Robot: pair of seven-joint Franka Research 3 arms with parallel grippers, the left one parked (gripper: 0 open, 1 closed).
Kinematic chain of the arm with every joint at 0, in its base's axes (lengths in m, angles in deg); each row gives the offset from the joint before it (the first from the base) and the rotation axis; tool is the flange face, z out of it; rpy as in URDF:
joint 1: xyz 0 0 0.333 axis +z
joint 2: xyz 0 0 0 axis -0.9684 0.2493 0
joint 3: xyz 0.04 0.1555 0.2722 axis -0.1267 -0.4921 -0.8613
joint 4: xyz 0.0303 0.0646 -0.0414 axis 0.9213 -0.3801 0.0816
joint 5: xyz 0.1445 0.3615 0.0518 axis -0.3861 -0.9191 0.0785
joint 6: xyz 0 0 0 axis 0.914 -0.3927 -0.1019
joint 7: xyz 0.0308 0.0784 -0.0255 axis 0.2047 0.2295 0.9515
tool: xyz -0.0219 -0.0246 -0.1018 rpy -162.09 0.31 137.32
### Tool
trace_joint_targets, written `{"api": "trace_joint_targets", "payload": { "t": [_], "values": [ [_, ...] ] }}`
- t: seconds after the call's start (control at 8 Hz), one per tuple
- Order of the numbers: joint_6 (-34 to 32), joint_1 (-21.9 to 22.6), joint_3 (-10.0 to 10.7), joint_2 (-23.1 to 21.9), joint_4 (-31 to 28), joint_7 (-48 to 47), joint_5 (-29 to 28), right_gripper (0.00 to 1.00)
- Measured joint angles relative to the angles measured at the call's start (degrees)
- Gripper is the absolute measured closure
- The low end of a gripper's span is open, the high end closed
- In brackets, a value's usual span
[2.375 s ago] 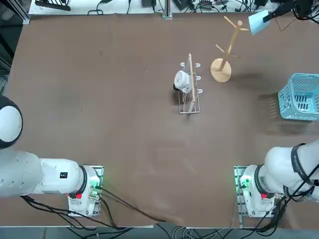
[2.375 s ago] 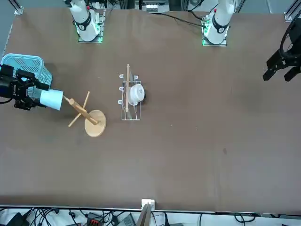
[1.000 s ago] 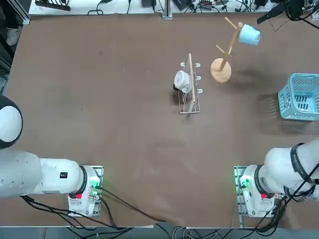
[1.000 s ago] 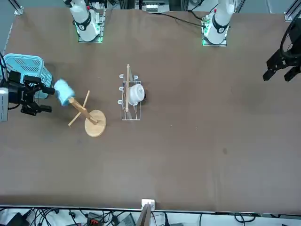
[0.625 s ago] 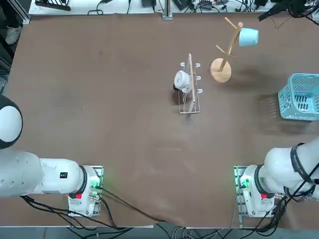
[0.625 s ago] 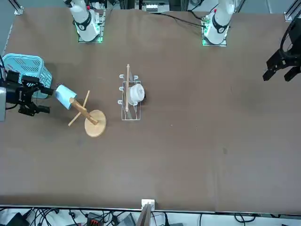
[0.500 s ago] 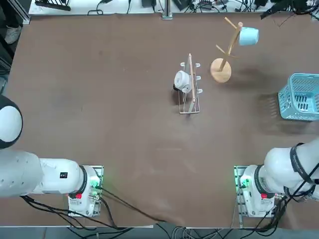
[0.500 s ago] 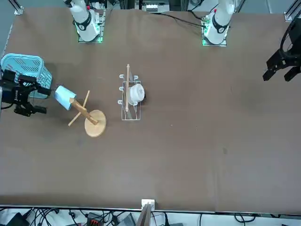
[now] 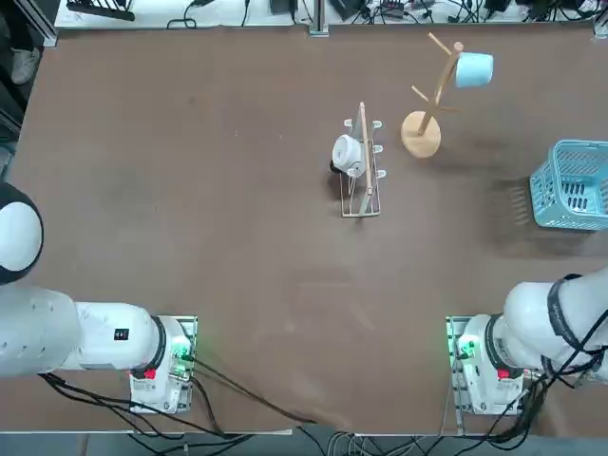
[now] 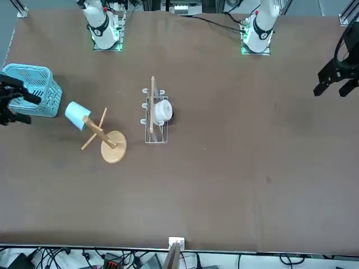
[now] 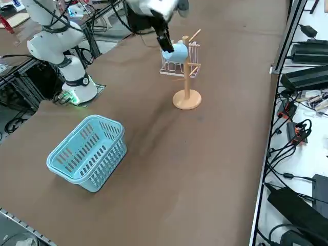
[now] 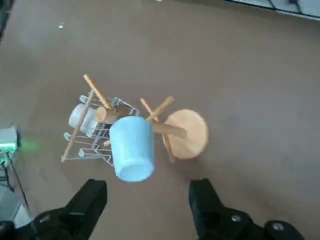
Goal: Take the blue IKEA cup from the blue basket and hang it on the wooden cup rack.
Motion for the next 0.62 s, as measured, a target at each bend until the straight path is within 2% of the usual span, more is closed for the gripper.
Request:
{"api": "trace_joint_targets", "payload": {
  "t": [0.25,0.62],
  "values": [
    [-0.7,0.8,-0.2,-2.1,0.7,-5.5,6.9,0.0],
    [-0.7,2.5,-0.2,-1.9,0.8,-9.0,13.0,0.0]
  ]
}}
